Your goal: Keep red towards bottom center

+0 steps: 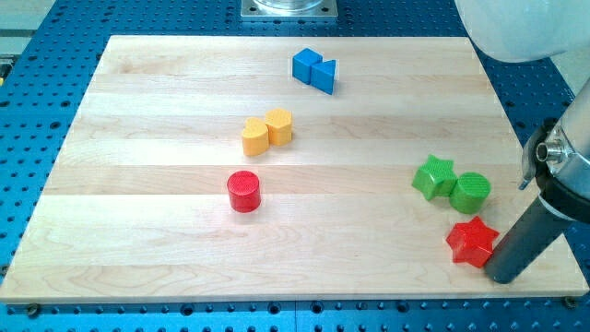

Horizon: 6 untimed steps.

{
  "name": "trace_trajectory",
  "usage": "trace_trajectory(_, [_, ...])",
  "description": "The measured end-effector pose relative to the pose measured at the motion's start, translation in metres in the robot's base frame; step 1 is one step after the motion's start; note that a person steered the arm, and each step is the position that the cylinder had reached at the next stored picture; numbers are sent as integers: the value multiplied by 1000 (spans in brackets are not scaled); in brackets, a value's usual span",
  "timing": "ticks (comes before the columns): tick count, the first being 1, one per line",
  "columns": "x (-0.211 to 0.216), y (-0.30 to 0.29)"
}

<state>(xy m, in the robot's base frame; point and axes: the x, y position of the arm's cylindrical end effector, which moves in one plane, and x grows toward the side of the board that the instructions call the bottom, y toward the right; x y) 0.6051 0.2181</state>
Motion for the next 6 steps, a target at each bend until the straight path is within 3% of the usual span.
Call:
trace_trajectory(1, [-6,8])
trace_trajectory(3, [-28,-59])
trace_trajectory(4, [-41,-29])
trace_trajectory(6, [-49,-126])
